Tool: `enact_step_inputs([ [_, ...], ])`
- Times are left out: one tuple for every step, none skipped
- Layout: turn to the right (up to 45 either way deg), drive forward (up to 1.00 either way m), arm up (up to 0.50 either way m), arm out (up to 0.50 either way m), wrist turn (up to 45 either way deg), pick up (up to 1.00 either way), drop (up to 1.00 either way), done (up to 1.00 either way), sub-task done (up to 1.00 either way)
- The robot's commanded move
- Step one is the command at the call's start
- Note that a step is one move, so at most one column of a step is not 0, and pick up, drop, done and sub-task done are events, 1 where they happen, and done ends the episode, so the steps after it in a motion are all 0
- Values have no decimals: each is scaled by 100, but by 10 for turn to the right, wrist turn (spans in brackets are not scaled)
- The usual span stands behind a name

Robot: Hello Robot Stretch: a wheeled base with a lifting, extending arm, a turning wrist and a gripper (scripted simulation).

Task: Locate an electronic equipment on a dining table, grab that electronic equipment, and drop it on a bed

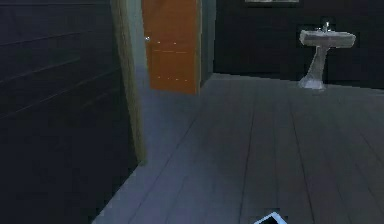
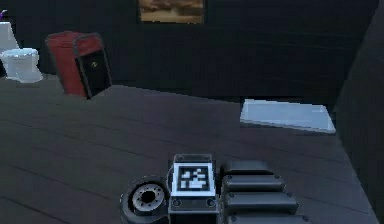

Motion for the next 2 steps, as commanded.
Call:
enact_step_inputs([
  [0,100,0,0,0,0,0,0,0],
  [-30,0,0,0,0,0,0,0,0],
])
